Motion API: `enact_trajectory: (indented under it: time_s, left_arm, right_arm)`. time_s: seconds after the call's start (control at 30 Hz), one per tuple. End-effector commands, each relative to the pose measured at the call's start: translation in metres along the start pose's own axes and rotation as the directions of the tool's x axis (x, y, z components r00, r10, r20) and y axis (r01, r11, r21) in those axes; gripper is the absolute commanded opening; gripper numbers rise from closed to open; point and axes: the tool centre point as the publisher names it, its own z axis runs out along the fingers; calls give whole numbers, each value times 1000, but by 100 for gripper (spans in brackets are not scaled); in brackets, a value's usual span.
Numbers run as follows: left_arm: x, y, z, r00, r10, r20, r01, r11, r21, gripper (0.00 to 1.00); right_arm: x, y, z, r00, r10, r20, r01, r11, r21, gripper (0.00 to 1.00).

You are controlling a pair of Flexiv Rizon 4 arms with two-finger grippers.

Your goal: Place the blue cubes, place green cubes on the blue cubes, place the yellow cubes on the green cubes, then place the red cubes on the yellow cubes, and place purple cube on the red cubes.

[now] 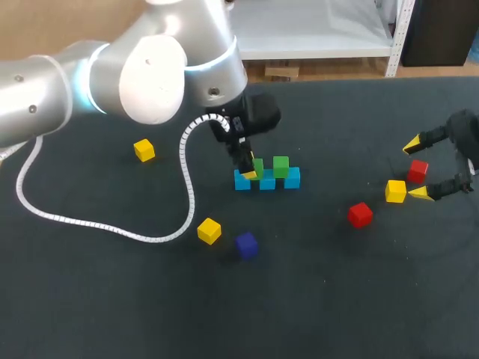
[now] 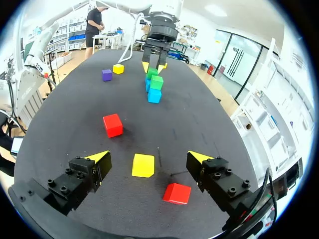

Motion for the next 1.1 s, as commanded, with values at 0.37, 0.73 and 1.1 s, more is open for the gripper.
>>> enact_trajectory:
  time_s: [0.37,0.73,1.1]
  left_arm:
    - [-2,8,0,1000,9,-10,-9,1000,5,0]
    - [-1,8,1,1000,10,-14,-10,1000,7,0]
    - [0,6,2,1000,6,-12,-6,1000,13,0]
  right_arm:
    - [1,0,1,1000,-1,4,1,1000,1,100]
    - [1,0,1,1000,-1,4,1,1000,1,100]
    - [1,0,1,1000,-1,4,1,1000,1,100]
